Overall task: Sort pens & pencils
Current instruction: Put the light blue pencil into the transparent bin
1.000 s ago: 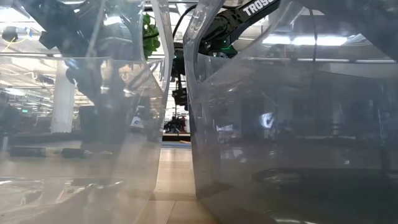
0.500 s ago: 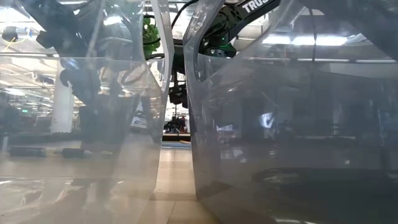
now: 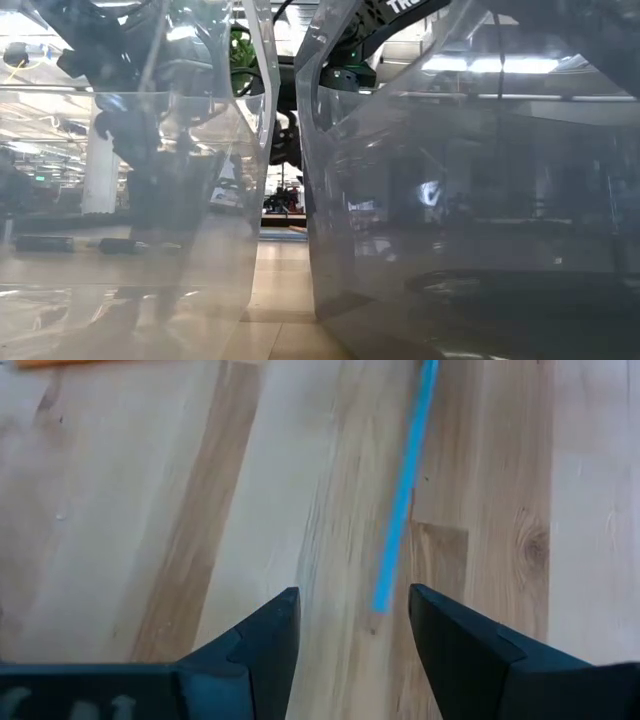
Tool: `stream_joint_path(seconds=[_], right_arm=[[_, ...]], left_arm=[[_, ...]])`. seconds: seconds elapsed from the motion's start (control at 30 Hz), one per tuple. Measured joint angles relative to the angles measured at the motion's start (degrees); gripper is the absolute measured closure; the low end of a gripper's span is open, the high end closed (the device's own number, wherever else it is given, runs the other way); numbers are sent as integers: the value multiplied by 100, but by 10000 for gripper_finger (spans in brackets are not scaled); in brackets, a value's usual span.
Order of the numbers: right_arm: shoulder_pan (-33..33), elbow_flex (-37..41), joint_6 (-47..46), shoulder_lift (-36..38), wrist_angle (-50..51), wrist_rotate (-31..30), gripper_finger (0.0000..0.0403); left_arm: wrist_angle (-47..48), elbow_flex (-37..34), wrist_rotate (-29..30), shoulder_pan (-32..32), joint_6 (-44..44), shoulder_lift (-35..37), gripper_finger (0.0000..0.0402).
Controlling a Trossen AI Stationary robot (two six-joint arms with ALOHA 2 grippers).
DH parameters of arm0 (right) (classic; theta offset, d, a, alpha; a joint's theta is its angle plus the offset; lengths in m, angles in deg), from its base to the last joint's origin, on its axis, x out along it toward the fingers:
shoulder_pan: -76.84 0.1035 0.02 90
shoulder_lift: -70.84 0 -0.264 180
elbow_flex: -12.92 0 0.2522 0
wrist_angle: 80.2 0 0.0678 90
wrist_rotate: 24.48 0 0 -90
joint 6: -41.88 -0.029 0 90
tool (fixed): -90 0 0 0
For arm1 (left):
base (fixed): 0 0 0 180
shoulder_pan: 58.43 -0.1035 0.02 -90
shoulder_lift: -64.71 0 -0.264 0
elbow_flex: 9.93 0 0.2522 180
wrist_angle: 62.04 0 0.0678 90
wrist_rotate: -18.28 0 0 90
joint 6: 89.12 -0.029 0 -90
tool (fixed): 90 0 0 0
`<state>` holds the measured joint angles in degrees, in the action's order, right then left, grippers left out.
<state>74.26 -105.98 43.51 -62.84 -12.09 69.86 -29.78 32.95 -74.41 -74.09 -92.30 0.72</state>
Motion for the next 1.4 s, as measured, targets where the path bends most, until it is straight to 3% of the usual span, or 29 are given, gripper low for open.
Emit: stream_joint_path(seconds=[0.3,0.53,0.67,0.9,1.1,1.23,1.4], right_arm=[[86,0,-9,-2,-129,91,377],[88,23,-265,-4,-293,98,373],[88,171,-313,13,-547,155,377],[105,225,-332,-28,-715,199,372],[105,225,-328,-28,-775,201,378],[104,225,-328,-31,-797,202,372],[103,225,-324,-31,-798,201,376]], left_arm=[[4,0,-705,38,277,0,221],[115,-9,-468,335,280,-267,221],[192,-9,-51,526,288,-751,221],[-11,56,65,640,303,-1638,221],[185,221,226,651,298,-1768,223],[201,262,234,645,271,-1768,245],[241,262,300,636,263,-1773,300]])
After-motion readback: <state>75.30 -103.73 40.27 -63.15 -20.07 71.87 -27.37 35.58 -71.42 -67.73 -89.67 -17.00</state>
